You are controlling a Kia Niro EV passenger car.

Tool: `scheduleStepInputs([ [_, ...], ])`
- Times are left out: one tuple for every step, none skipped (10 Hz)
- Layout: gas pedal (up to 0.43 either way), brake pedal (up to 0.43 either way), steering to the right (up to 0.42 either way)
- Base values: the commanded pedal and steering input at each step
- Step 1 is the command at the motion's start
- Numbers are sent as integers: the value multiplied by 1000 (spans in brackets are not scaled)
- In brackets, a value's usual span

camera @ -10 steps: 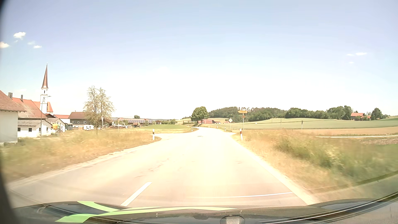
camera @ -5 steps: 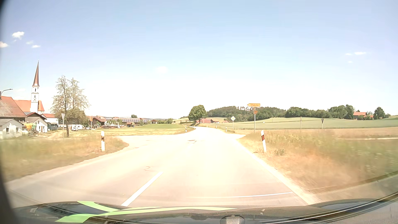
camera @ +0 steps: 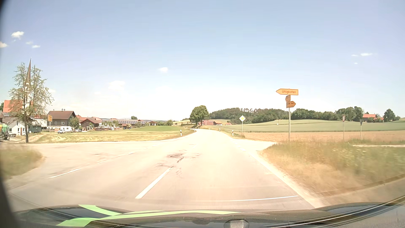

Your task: Follow the waypoints while adhering to traffic rules and regulations

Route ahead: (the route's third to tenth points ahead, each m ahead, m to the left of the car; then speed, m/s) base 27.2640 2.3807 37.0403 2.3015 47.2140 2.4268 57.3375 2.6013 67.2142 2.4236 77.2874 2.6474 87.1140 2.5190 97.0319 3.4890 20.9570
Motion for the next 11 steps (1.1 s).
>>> scheduleStepInputs([
  [87,0,1],
  [110,0,1],
  [138,0,0],
  [157,0,1],
  [157,0,1],
  [169,0,0],
  [169,0,1],
  [169,0,1],
  [138,0,0],
  [98,0,1],
  [87,0,0],
])
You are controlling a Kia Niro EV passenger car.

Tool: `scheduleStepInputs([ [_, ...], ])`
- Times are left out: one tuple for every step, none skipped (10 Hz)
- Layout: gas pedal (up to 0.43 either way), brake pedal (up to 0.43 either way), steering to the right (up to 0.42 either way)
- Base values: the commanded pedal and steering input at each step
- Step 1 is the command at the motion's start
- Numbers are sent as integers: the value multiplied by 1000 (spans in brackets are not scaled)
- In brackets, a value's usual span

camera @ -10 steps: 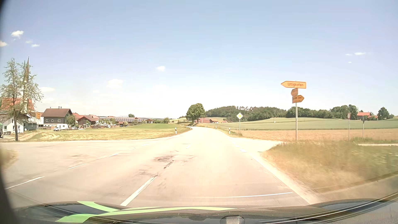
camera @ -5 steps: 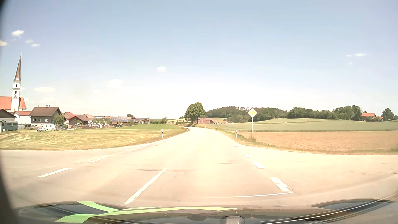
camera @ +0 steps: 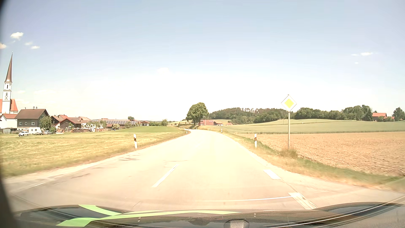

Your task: Follow the waypoints while adhering to traffic rules and regulations

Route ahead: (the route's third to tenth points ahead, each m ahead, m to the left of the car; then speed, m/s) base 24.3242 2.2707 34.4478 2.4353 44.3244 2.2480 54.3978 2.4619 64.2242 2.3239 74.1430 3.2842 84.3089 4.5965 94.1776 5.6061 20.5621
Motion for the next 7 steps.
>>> scheduleStepInputs([
  [98,0,0],
  [110,0,0],
  [138,0,0],
  [169,0,0],
  [169,0,0],
  [177,0,-2],
  [189,0,-4],
])
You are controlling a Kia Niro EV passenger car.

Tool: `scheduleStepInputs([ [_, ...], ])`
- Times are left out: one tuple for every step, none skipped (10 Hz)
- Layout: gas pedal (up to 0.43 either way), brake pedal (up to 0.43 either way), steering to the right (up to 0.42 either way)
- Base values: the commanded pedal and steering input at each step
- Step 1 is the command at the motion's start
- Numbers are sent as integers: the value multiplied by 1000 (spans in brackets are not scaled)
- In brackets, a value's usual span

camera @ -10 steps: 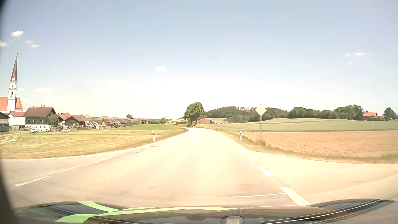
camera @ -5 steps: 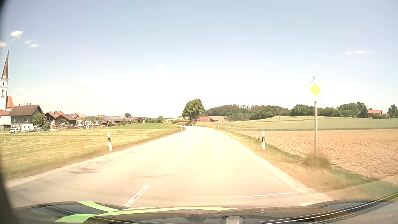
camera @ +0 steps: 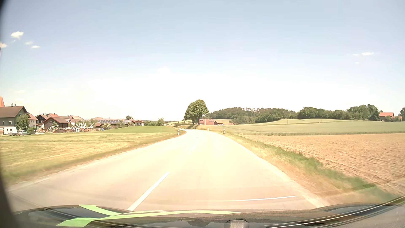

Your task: Follow the waypoints while adhering to traffic rules and regulations

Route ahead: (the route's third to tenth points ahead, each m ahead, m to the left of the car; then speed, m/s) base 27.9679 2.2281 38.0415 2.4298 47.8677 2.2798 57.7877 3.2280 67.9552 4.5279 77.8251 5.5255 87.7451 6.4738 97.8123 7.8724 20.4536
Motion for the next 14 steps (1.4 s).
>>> scheduleStepInputs([
  [189,0,-4],
  [189,0,-4],
  [209,0,-5],
  [209,0,-5],
  [209,0,-5],
  [209,0,-5],
  [197,0,-5],
  [177,0,-5],
  [169,0,-5],
  [169,0,-6],
  [177,0,-6],
  [197,0,-6],
  [220,0,-6],
  [220,0,-6],
])
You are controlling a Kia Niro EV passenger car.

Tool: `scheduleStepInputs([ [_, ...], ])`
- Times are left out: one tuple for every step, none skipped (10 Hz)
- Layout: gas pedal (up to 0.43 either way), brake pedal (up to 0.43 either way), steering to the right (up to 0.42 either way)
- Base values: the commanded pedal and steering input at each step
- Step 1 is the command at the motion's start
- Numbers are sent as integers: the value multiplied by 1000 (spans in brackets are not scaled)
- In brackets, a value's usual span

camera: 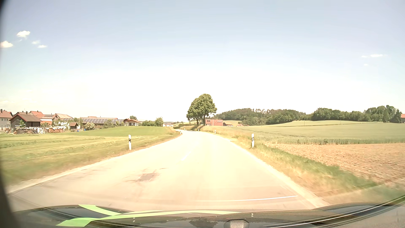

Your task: Follow the waypoints while adhering to traffic rules and regulations

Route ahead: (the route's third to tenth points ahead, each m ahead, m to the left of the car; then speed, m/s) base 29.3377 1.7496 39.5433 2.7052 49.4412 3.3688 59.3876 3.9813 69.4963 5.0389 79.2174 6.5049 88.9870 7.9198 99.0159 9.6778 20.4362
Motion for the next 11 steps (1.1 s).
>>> scheduleStepInputs([
  [220,0,-6],
  [220,0,-6],
  [197,0,-6],
  [169,0,-7],
  [169,0,-7],
  [169,0,-8],
  [177,0,-9],
  [189,0,-9],
  [197,0,-9],
  [209,0,-9],
  [228,0,-9],
])
